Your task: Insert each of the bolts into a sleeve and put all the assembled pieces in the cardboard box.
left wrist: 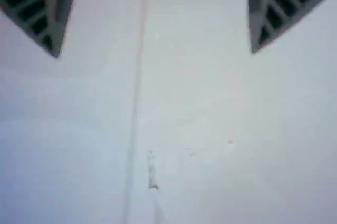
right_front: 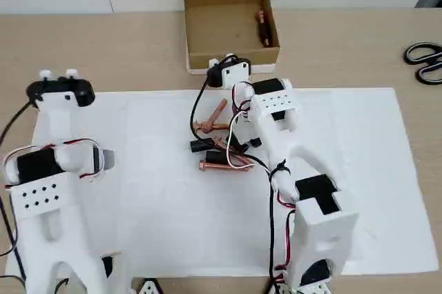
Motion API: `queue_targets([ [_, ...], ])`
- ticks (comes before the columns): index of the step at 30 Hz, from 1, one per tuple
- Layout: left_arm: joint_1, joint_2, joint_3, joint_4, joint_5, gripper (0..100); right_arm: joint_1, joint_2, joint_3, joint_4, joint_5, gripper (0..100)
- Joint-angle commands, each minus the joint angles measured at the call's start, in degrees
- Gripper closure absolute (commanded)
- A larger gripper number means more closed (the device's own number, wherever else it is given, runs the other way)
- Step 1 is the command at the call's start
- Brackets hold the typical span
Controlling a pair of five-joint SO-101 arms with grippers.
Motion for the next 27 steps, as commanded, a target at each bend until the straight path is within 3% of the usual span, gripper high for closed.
queue_targets([
  [1,0.4,-0.1,0.0,-1.3,0.4,78,0.0,1.1,0.0,1.0,-0.4,86.2],
  [27,0.5,-0.3,0.0,-1.2,0.4,78,1.7,4.7,-2.4,5.8,-0.5,86.3],
])
